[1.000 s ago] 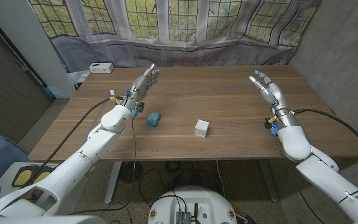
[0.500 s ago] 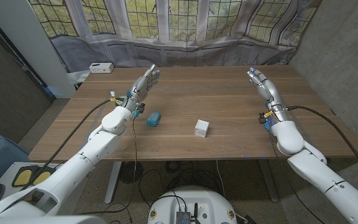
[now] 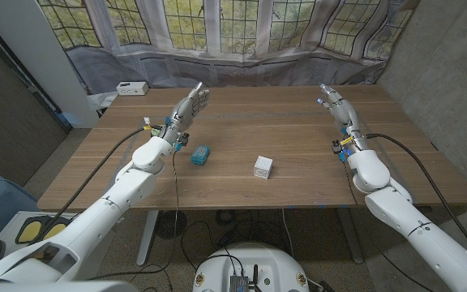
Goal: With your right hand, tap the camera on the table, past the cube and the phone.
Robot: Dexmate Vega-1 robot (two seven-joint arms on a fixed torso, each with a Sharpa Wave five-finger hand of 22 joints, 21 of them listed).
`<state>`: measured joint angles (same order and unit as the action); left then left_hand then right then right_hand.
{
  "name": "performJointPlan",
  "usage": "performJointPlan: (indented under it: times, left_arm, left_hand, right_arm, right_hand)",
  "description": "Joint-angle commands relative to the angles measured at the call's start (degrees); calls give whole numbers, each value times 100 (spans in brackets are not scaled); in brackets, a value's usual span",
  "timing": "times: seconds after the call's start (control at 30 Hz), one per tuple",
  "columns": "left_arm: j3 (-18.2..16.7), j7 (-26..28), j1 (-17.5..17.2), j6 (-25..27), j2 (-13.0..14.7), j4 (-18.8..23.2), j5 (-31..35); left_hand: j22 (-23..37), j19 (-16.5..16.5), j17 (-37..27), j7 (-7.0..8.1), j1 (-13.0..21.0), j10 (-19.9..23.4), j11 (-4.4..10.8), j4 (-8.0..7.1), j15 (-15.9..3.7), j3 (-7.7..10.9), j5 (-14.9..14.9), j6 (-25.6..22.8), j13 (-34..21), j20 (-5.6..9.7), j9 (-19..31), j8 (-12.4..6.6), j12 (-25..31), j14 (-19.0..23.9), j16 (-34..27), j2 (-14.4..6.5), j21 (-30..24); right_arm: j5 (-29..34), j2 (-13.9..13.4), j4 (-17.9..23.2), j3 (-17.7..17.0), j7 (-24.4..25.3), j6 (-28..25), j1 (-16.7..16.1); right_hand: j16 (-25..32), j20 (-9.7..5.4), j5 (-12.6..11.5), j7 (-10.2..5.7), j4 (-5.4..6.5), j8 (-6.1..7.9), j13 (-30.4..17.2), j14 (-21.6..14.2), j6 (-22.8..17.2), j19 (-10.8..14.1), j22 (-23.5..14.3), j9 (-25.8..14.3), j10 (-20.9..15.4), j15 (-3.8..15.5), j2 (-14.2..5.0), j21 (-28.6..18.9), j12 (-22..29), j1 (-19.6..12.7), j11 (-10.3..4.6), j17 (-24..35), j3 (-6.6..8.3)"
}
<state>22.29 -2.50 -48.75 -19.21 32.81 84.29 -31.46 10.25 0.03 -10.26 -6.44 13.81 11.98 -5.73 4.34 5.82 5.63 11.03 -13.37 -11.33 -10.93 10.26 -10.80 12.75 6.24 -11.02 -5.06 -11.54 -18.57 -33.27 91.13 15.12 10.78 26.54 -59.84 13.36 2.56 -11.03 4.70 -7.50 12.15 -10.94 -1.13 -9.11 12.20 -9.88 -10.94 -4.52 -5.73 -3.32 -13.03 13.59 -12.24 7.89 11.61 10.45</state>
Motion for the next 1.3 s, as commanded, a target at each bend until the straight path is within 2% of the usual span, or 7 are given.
performJointPlan:
  times: [0.03,0.3,0.7,0.97,1.3]
  left_arm:
    - [20,-277,145,78,55,-45,-141]
    - [21,-124,115,116,-7,-81,-120]
    - [44,-201,178,178,-21,-257,-169]
    - [44,-248,189,145,-25,-321,-185]
    - [91,-434,326,-4,-160,-623,-236]
  left_hand:
    - [14,10,-19,9,12,27,-4,19,0,32,-13,18,-25,-43,8,17,-21,37,13,-41,12]
    - [14,11,-19,1,13,18,-6,21,7,36,-13,53,-25,-44,8,25,-25,34,14,-44,12]
    - [14,9,-19,-1,16,5,5,24,9,42,-13,86,-25,-41,8,28,-31,32,15,-50,13]
    - [14,3,-19,11,17,-5,-16,26,14,46,-14,119,-25,-43,7,34,-35,24,17,-52,15]
    - [14,0,-20,15,18,-14,-23,28,17,50,-14,135,-25,-44,7,31,-38,16,19,-54,16]
  right_arm:
    - [-742,293,-616,270,-640,287,581]
    - [-1200,466,-1137,446,-1218,333,974]
    - [-1386,665,-1688,723,-1644,232,1339]
    - [-1396,709,-1724,777,-1618,199,1338]
    - [-1383,628,-1509,737,-1369,70,1120]
  right_hand:
    - [18,9,22,23,1,0,-11,-30,-20,56,2,7,-50,-33,63,-1,25,19,4,17,-28]
    - [2,18,24,15,15,-20,-10,-13,2,30,1,9,-22,-43,95,27,-6,57,6,22,-55]
    - [-98,-22,20,-26,41,-78,-6,181,89,-156,0,13,137,-3,178,138,-116,141,-1,29,-121]
    - [-134,-45,16,62,54,-107,-3,257,152,-227,-1,15,202,-7,209,174,-159,182,-2,31,-150]
    - [-140,-39,12,58,59,-107,-1,264,152,-239,-1,16,201,-25,220,180,-167,196,-2,31,-162]
